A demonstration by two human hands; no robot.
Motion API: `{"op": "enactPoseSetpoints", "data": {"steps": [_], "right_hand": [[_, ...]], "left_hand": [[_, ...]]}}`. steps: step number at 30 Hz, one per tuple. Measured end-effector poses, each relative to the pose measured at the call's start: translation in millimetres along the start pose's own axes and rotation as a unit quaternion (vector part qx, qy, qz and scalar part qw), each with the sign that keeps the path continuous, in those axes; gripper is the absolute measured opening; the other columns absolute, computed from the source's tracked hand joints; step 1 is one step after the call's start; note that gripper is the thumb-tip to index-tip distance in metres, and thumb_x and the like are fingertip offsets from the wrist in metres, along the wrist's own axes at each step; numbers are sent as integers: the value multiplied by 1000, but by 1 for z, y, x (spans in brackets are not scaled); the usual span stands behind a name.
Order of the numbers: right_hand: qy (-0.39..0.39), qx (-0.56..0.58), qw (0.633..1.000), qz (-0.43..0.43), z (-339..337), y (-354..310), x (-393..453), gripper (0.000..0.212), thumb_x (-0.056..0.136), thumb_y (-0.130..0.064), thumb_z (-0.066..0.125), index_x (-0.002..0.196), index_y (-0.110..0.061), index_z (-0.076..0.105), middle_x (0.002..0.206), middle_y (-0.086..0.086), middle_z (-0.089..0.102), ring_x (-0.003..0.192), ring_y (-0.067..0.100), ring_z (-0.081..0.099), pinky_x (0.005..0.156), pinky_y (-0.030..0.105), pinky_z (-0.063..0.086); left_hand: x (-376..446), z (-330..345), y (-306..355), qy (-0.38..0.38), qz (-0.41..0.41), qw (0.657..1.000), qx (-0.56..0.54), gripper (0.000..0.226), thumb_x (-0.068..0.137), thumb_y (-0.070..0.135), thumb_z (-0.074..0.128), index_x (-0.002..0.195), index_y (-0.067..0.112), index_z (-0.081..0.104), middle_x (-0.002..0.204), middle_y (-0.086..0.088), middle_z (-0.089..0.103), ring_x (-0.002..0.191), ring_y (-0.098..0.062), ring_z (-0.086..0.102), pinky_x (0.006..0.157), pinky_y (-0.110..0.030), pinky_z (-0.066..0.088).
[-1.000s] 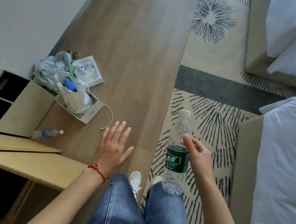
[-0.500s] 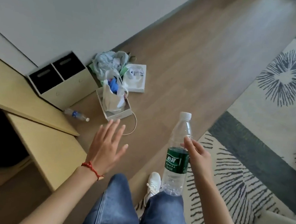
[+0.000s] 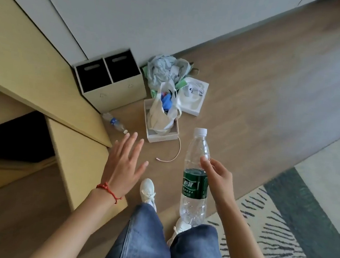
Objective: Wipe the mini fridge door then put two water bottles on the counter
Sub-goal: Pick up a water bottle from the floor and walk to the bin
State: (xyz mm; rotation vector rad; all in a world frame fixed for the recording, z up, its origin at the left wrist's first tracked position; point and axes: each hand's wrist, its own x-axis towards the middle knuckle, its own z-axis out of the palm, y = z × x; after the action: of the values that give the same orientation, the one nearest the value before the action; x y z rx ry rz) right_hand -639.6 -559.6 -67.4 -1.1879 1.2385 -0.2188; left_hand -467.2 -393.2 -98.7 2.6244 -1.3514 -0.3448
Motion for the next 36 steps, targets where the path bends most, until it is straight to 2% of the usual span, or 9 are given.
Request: {"op": "enactPoseSetpoints", "data": {"steps": [5, 10, 14, 17, 20, 23, 29, 32, 36], "right_hand": [[-24, -18, 1000, 3, 56, -24, 41, 14, 86, -31, 61, 92, -19, 66, 82, -4, 70, 62, -10, 63, 52, 4, 45], [-52, -42, 998, 10, 93, -40, 83, 26, 86, -33, 61, 99, -12, 68, 83, -4, 71, 61, -10, 62, 51, 3, 43], [-83, -57, 995, 19, 114, -51, 122, 23, 85, -35, 61, 96, -17, 68, 83, -6, 71, 63, -10, 63, 53, 5, 45], [-105, -58, 992, 26, 126, -54, 158, 13, 85, -33, 61, 85, -22, 68, 74, -10, 71, 61, -8, 64, 53, 6, 46], [-128, -70, 989, 31, 139, -55, 193, 15, 85, -34, 61, 85, -21, 69, 77, -8, 71, 62, -8, 64, 53, 4, 46], [-136, -60, 988, 41, 153, -50, 227, 10, 86, -33, 60, 81, -27, 66, 76, -11, 70, 63, -9, 64, 51, 3, 45], [-147, -54, 986, 52, 190, -28, 290, 11, 87, -33, 59, 80, -28, 65, 69, -16, 68, 59, -11, 63, 49, 2, 43], [-147, -57, 986, 56, 214, -11, 321, 15, 86, -38, 58, 90, -25, 66, 76, -14, 67, 64, -11, 63, 51, 4, 44], [-137, -49, 987, 67, 249, 22, 358, 16, 85, -41, 58, 89, -27, 65, 81, -11, 68, 76, 1, 64, 62, 13, 45]], "left_hand": [[35, -1, -50, 3, -29, 1000, -1, 57, 87, 42, 36, 129, 5, 46, 138, -19, 45, 129, -31, 32, 100, -51, 39], [62, 0, -86, 1, -67, 998, 5, 56, 87, 42, 36, 129, 6, 46, 139, -18, 44, 129, -34, 37, 100, -49, 35], [88, 5, -106, -11, -102, 995, 21, 56, 87, 42, 35, 129, 6, 46, 138, -19, 45, 127, -35, 41, 100, -50, 37], [112, 15, -119, -13, -123, 992, 32, 56, 87, 42, 35, 128, 6, 46, 137, -19, 46, 126, -36, 42, 98, -52, 37], [139, 29, -130, -23, -138, 989, 39, 56, 86, 42, 35, 128, 6, 48, 137, -19, 46, 126, -36, 42, 98, -52, 37], [166, 48, -146, -34, -140, 988, 54, 56, 86, 42, 35, 127, 5, 48, 137, -18, 47, 127, -33, 40, 98, -51, 38], [215, 93, -187, -51, -152, 986, 38, 58, 84, 42, 36, 126, 3, 50, 134, -19, 49, 125, -37, 44, 97, -53, 38], [239, 121, -216, -62, -156, 985, 27, 60, 84, 42, 35, 125, 1, 50, 134, -21, 49, 124, -39, 45, 98, -53, 39], [272, 163, -258, -73, -146, 986, 31, 60, 85, 42, 34, 124, 0, 51, 132, -22, 50, 123, -39, 46, 98, -50, 39]]}}
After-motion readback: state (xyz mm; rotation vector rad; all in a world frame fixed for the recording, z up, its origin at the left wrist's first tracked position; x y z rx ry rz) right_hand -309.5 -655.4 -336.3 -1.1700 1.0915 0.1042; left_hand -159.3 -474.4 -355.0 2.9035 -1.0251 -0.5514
